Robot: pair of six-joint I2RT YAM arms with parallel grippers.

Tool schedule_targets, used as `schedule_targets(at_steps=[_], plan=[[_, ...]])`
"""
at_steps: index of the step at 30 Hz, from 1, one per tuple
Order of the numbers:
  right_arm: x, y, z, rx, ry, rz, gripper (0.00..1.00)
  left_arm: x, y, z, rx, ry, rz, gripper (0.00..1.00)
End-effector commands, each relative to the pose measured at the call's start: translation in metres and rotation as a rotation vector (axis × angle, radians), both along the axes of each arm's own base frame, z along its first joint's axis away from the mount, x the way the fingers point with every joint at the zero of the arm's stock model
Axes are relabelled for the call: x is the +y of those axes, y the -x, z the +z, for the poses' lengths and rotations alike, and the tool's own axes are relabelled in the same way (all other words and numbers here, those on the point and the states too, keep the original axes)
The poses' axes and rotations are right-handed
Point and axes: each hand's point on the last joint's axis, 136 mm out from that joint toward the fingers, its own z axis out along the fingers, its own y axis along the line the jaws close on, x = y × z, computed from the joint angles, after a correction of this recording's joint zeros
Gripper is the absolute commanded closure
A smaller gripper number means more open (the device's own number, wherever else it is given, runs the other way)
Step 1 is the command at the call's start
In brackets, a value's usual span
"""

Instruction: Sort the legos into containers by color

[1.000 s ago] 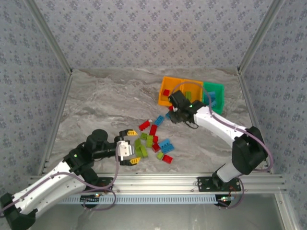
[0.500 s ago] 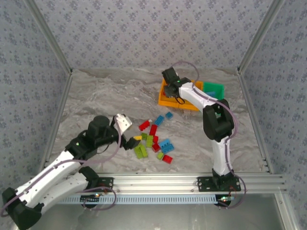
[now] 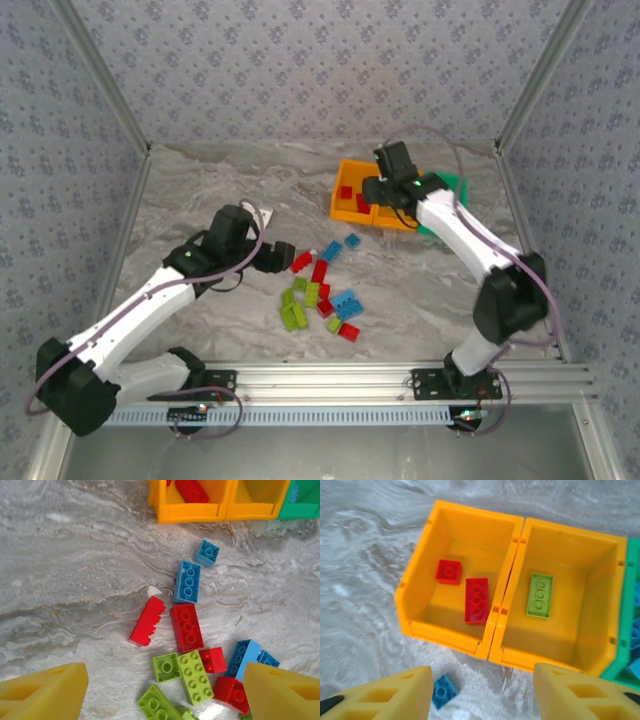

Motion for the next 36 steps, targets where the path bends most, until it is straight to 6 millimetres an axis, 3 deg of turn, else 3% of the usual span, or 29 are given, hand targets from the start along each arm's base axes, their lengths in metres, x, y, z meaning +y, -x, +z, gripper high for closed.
schedule_targets(at_steps=[1,2,5,7,11,14,20,25,30,36], plan=[[0.005,0.050,0.000,0.048,-0.092,0.087,0.39,-0.007,-0.010,0.007,0.063,0.042,0.065,0.20],[0.006,0.065,0.004,0.054,-0.126,0.103,0.39,-0.010,-0.012,0.001,0.076,0.022,0.054,0.20],[0.007,0.117,-0.012,0.112,-0.147,0.167,0.34,-0.019,-0.018,-0.016,0.089,-0.055,0.002,0.20],[0.009,0.141,-0.019,0.142,-0.154,0.175,0.30,-0.024,-0.019,-0.028,0.109,-0.096,-0.029,0.19],[0.032,0.181,-0.047,0.259,-0.192,0.220,0.29,-0.039,-0.018,-0.041,0.119,-0.130,-0.081,0.17],[0.040,0.200,-0.070,0.324,-0.130,0.217,0.26,-0.043,-0.017,-0.040,0.094,-0.154,-0.125,0.14],[0.063,0.223,-0.115,0.427,-0.063,0.225,0.20,-0.037,0.003,-0.022,-0.025,-0.247,-0.281,0.06],[0.104,0.236,-0.125,0.420,-0.056,0.311,0.20,-0.017,0.030,0.003,-0.133,-0.329,-0.425,0.01],[0.124,0.227,-0.136,0.344,0.059,0.349,0.20,-0.006,0.089,-0.001,-0.283,-0.343,-0.789,0.01],[0.137,0.219,-0.151,0.366,0.170,0.390,0.28,0.000,0.109,-0.015,-0.436,-0.317,-0.874,0.01]])
